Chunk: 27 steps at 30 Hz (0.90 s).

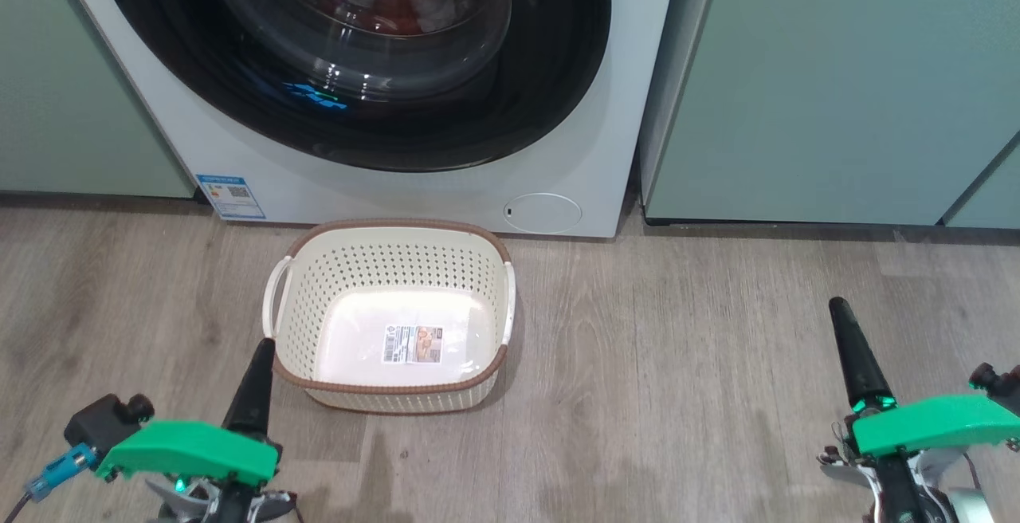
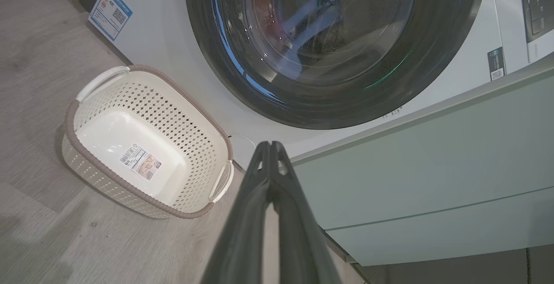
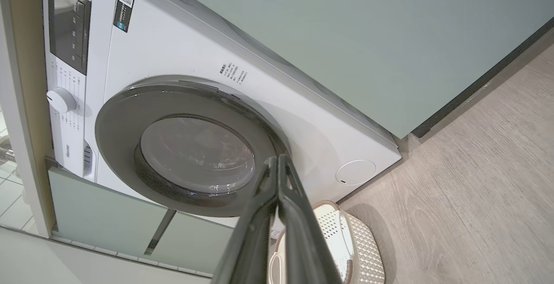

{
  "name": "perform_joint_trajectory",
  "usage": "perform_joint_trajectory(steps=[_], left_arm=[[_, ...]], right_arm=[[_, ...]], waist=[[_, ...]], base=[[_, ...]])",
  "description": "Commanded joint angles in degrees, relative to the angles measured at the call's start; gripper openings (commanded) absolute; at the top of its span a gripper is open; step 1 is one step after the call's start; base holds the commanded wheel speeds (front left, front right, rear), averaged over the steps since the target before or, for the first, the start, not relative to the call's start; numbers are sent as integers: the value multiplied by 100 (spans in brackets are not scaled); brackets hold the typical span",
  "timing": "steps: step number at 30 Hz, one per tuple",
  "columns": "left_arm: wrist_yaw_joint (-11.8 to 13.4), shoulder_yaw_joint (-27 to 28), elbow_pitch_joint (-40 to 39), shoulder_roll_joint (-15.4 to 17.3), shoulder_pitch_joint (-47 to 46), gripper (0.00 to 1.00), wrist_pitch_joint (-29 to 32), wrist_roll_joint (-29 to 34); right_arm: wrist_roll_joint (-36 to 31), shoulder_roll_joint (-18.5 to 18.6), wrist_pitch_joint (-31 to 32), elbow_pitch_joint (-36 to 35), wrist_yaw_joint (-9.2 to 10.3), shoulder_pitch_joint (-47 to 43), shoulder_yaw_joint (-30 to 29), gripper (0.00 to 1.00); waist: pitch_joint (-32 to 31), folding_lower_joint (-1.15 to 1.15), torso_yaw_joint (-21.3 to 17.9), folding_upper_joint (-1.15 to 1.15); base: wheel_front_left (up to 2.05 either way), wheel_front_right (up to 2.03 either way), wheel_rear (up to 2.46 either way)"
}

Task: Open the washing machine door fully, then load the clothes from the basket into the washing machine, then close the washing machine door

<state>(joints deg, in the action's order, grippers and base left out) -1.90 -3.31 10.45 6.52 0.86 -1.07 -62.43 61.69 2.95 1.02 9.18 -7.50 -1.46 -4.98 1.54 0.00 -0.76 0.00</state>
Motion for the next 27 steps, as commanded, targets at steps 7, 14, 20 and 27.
perform_joint_trajectory(steps=[7, 14, 20, 27], left_arm=[[-137, 278, -64, -16, -369, 0, 111, -581], [-209, 367, 6, -53, -423, 0, 196, -1012], [-270, 444, 66, -85, -470, 0, 269, -1378], [-341, 535, 137, -124, -524, 0, 356, -1806]], right_arm=[[603, 110, 86, -57, 0, 395, 59, 0], [1043, 113, 140, 33, 0, 455, 53, 0], [1416, 114, 186, 109, 1, 506, 48, 0], [1854, 114, 241, 200, 1, 566, 40, 0]], waist=[[-22, 0, 13, 0], [-42, 0, 23, 0], [-58, 0, 33, 0], [-77, 0, 43, 0]], base=[[0, 0, 0], [0, 0, 0], [0, 0, 0], [0, 0, 0]])
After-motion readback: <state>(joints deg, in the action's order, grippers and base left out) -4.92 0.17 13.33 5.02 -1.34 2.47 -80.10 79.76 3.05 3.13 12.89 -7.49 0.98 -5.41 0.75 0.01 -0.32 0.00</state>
